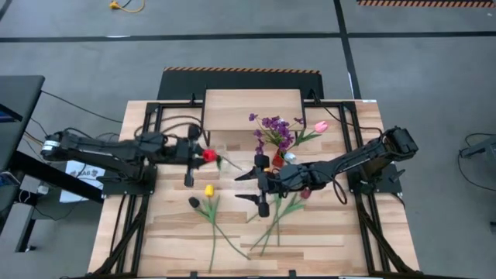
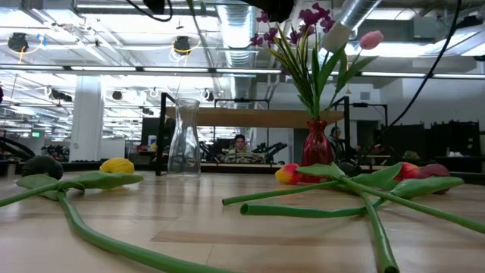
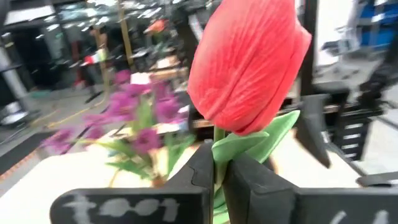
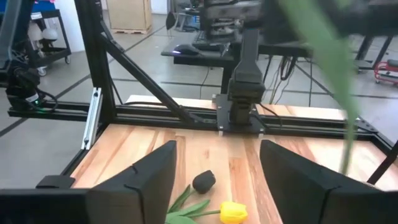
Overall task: Pick and place flowers into a vace then onto a shelf
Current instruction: Put the red flower into the transparent flower vase
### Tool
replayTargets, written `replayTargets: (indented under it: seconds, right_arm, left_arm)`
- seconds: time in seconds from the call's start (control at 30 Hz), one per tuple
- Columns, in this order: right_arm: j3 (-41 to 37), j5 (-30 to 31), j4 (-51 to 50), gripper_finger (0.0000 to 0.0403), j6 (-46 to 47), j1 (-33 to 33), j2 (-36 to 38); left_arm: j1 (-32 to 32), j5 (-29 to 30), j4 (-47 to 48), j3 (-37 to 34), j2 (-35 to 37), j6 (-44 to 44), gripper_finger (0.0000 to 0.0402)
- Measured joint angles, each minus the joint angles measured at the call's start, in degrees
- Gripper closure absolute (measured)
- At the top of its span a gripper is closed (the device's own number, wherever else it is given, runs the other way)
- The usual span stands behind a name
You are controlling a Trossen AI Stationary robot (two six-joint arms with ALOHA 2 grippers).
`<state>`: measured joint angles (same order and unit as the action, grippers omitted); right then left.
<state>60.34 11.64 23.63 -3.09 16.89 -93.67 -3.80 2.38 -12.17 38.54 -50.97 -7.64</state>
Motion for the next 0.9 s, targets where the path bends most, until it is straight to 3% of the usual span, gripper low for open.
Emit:
replayTargets:
  seconds: [0.33, 0.63, 0.9]
  right_arm:
    - [-0.01, 0.04, -0.24, 0.0159, -0.35, 1.45, 0.0]
    - [-0.02, 0.2, -1.23, 0.0159, -0.37, 1.91, -0.32]
    - [-0.07, 0.21, -2.03, 0.0159, 0.04, 1.89, -0.37]
  left_arm:
    - [5.64, 1.81, 20.69, 12.88, 2.14, 0.38, 0.0401]
    - [7.83, 2.82, 28.74, 20.63, 2.23, 2.32, 0.0401]
    - [11.04, 5.17, 31.23, 21.27, 2.26, 2.39, 0.0401]
